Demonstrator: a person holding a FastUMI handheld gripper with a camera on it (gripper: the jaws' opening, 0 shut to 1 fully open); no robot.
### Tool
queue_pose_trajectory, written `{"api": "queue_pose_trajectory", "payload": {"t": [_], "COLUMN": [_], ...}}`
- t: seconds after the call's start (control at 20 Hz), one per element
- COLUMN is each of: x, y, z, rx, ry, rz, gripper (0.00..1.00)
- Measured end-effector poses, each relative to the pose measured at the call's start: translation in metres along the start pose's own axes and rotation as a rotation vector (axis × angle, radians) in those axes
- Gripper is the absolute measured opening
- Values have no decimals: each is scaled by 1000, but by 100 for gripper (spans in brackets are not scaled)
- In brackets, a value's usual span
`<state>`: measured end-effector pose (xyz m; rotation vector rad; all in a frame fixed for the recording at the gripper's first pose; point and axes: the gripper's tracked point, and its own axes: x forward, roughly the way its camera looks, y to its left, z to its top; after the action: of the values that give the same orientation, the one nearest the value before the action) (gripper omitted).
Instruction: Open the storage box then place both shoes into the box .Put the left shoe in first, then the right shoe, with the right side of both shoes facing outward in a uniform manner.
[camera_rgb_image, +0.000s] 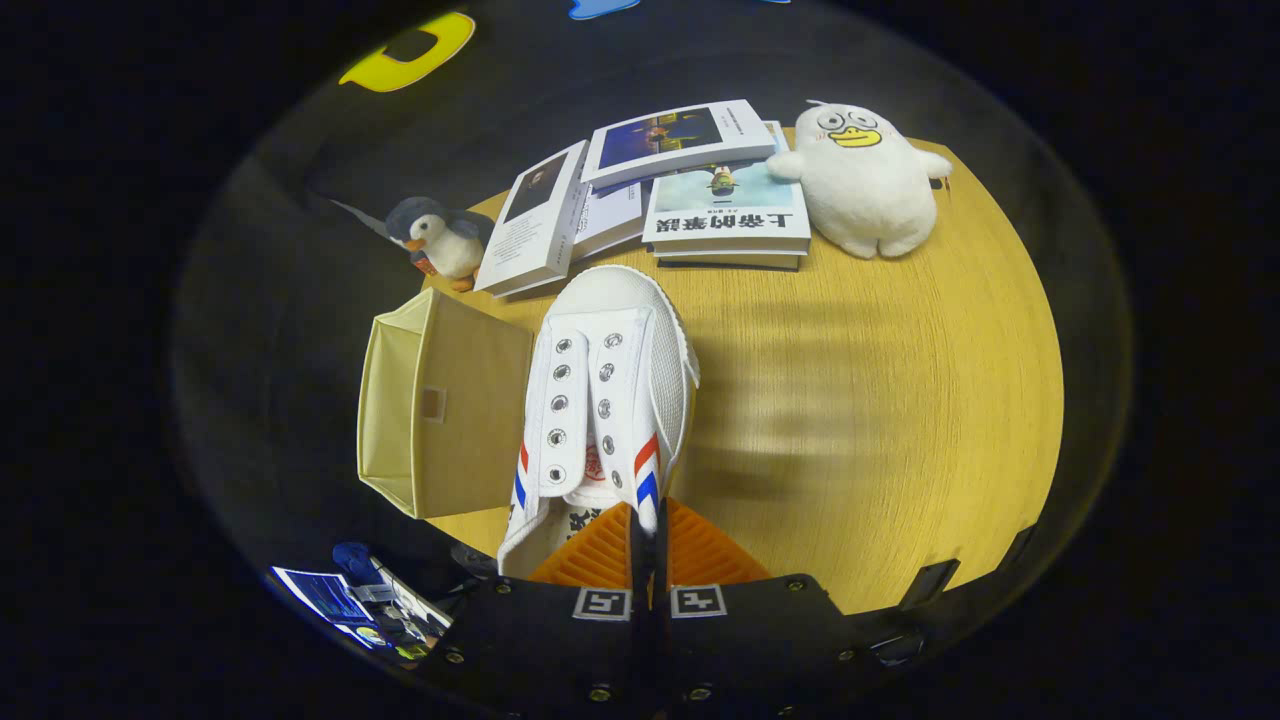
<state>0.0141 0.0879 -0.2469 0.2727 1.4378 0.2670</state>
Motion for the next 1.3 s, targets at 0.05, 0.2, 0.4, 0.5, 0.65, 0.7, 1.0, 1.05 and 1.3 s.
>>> {"api": "queue_pose_trajectory", "payload": {"t": [0.05,0.2,0.4,0.5,0.65,0.7,1.0,1.05,1.3], "x": [-3,-11,-18,-21,-24,-25,-20,-19,-10], "y": [5,20,42,54,73,81,120,126,161], "z": [2,6,12,15,20,22,31,31,36], "rx": [-14,-44,-81,-95,-130,-142,-192,-201,-251], "ry": [-4,-12,-13,-14,-17,-18,-19,-17,-7], "rz": [-3,-5,-1,2,10,15,40,42,58], "gripper": [0,0,0,0,0,0,0,0,0]}}
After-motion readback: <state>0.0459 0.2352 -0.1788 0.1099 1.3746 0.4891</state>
